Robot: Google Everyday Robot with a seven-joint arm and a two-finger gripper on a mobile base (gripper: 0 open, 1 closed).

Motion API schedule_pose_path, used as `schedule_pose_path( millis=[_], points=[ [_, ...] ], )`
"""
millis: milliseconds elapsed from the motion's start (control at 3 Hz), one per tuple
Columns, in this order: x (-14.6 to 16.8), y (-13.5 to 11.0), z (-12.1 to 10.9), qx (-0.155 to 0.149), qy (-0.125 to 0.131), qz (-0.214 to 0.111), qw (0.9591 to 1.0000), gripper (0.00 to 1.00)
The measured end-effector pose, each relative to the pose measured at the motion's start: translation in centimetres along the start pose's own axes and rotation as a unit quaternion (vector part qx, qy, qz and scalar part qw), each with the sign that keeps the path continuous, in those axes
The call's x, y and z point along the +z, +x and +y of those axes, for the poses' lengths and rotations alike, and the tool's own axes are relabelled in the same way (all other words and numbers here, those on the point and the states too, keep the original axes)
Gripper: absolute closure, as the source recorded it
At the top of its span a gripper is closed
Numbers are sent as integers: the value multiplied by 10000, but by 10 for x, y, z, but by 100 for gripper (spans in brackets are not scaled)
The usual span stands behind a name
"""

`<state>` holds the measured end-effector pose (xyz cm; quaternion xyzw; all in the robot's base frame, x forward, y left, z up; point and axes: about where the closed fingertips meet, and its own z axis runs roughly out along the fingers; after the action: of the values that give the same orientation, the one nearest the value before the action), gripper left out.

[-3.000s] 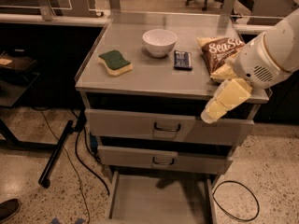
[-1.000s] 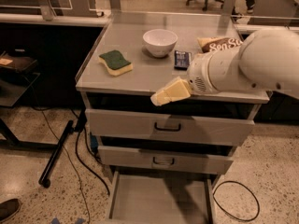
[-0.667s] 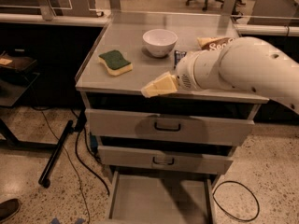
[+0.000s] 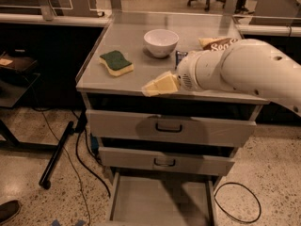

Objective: Place sponge into bottom drawer

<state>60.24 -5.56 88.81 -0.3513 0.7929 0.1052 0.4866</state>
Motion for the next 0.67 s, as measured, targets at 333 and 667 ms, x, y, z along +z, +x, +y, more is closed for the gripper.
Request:
schedule_pose_path(
  millis=[333,667],
  points=[
    [31,-1,17,148,-5,-249,9996,0],
    [67,-24,15,220,140,-782,9966,0]
  ],
)
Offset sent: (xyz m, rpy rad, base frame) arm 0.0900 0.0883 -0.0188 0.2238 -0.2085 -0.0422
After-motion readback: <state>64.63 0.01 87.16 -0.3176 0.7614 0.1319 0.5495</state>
